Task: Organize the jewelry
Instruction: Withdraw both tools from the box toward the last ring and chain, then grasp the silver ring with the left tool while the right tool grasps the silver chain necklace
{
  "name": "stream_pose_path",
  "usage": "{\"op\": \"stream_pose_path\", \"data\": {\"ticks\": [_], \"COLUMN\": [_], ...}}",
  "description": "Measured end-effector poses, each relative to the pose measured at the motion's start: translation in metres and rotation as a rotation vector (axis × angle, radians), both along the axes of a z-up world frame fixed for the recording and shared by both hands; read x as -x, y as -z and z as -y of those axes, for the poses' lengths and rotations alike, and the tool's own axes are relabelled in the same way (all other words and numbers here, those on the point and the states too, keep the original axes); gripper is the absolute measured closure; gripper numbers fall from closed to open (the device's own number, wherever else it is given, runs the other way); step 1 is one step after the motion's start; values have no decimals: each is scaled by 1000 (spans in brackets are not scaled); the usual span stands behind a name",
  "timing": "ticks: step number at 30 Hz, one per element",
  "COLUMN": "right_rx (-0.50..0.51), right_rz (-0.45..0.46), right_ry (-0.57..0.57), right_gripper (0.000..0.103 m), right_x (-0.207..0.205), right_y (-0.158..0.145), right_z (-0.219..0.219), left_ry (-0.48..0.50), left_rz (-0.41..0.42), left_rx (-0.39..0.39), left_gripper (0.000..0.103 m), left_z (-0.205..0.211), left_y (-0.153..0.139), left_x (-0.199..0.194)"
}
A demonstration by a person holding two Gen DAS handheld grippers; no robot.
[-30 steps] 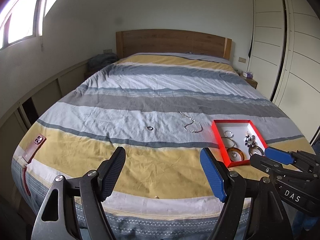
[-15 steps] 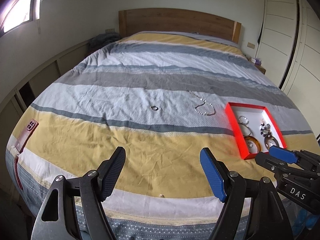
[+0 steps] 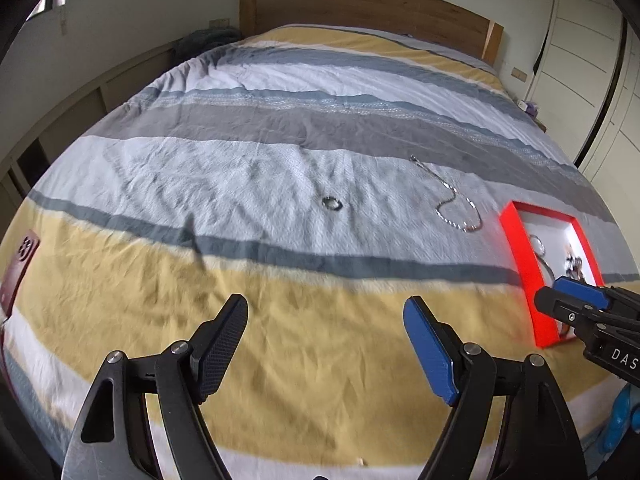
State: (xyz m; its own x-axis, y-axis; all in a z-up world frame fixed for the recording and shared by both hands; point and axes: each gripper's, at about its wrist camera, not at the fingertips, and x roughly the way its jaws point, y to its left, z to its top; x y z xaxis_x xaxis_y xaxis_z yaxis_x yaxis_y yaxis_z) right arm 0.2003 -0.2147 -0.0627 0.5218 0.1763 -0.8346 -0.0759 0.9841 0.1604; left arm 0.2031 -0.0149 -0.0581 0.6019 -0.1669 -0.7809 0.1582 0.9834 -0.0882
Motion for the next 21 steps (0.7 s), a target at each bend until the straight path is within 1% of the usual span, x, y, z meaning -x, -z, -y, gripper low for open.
{"op": "stream_pose_path", "data": {"ticks": [5, 7, 9, 10, 12, 16, 18, 20, 21], "right_rx": [-31, -20, -21, -21, -9, 8, 22, 25, 20], "right_rz": [-35, -41, -49, -50, -51, -66, -79, -103, -120], "right_ry": [-5, -7, -9, -4, 4, 30, 41, 53, 59], "right_gripper": [63, 63, 56, 50, 49, 49, 49, 49, 49], "right_x": [-60, -80, -103, -113, -133, -166, -176, -184, -188], "right_y": [17, 23, 29, 31, 36, 45, 52, 60, 65], "right_z": [1, 1, 2, 3, 6, 11, 12, 15, 16], "left_ry": [48, 64, 69, 71, 73, 99, 115, 135, 145], "left_rz": [-23, -39, -48, -54, -60, -59, -54, -49, -48], "left_rx": [20, 33, 46, 51, 45, 20, -10, -39, -49], "left_gripper": [24, 24, 24, 24, 25, 36, 39, 47, 48], "left_z": [5, 8, 9, 10, 12, 20, 26, 32, 34], "left_y": [18, 28, 36, 40, 48, 57, 62, 68, 71], "left_x": [-58, -80, -99, -108, -125, -142, -148, -150, -151]}}
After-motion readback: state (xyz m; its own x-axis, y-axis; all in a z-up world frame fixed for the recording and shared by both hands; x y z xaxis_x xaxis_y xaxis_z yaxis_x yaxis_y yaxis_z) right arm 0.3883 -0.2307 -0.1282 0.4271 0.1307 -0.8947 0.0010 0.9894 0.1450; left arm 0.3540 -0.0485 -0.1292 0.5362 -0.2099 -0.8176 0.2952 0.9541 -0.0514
